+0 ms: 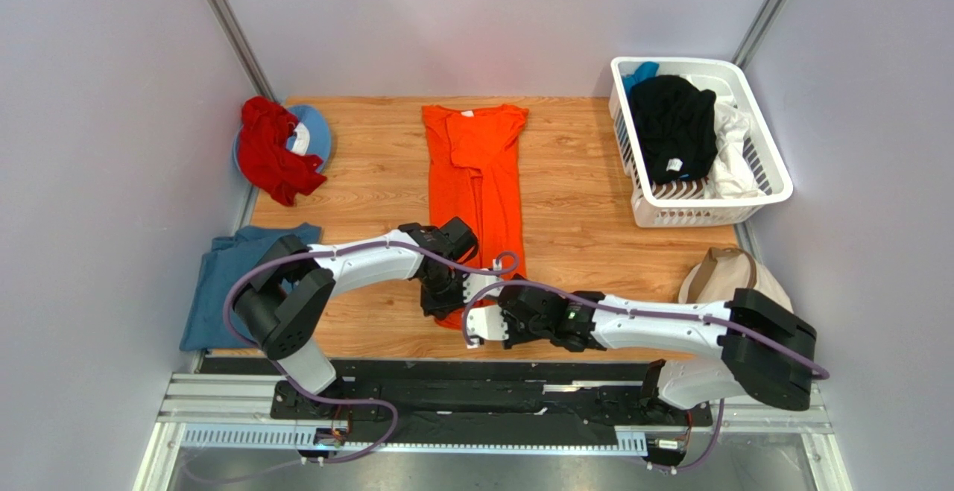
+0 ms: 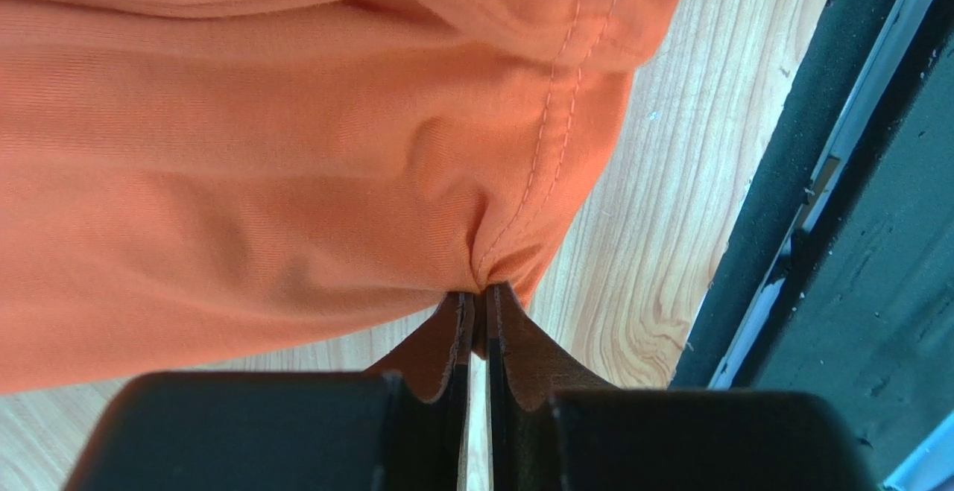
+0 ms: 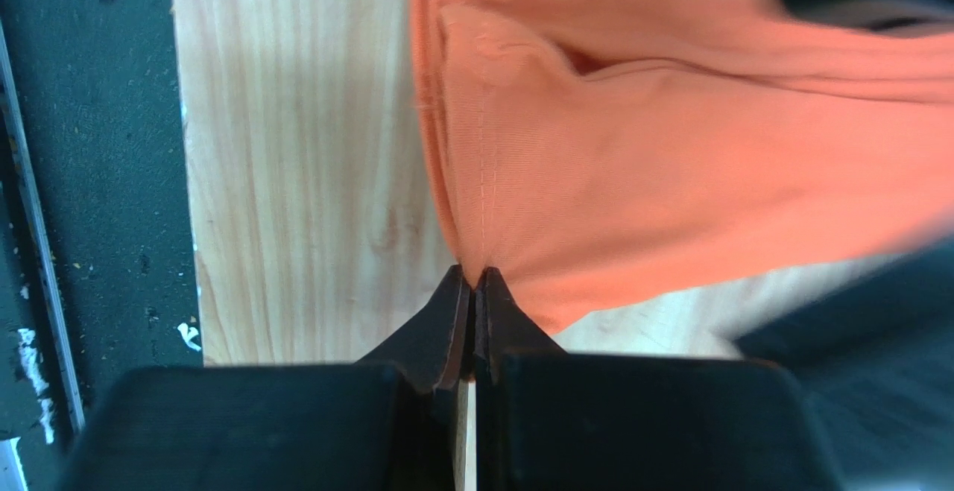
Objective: Fold and stack the t-shirts
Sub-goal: Fold the tshirt
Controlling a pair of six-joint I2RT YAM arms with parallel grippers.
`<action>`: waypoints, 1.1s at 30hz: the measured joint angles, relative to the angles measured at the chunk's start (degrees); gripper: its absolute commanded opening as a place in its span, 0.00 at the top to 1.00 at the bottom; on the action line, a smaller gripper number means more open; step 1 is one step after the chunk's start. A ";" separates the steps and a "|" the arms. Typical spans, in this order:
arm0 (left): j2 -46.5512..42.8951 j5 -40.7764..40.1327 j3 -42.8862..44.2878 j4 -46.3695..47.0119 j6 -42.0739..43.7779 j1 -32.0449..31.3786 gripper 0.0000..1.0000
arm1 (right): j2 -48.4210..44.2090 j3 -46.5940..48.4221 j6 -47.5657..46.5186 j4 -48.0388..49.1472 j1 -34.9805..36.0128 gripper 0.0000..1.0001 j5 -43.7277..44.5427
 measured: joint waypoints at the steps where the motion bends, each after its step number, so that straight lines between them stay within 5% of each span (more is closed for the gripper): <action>1: -0.42 -0.11 -0.31 0.35 -0.17 -0.04 1.00 | -0.72 0.68 0.22 -0.94 0.00 1.00 0.17; 20: -19.08 -7.28 -3.69 8.07 -3.67 0.17 1.00 | -4.46 6.91 3.56 -7.39 -0.79 1.00 5.77; 33: -19.69 -11.76 -3.43 13.51 -1.88 6.36 1.00 | 2.91 15.74 -0.85 -8.31 -8.39 1.00 5.18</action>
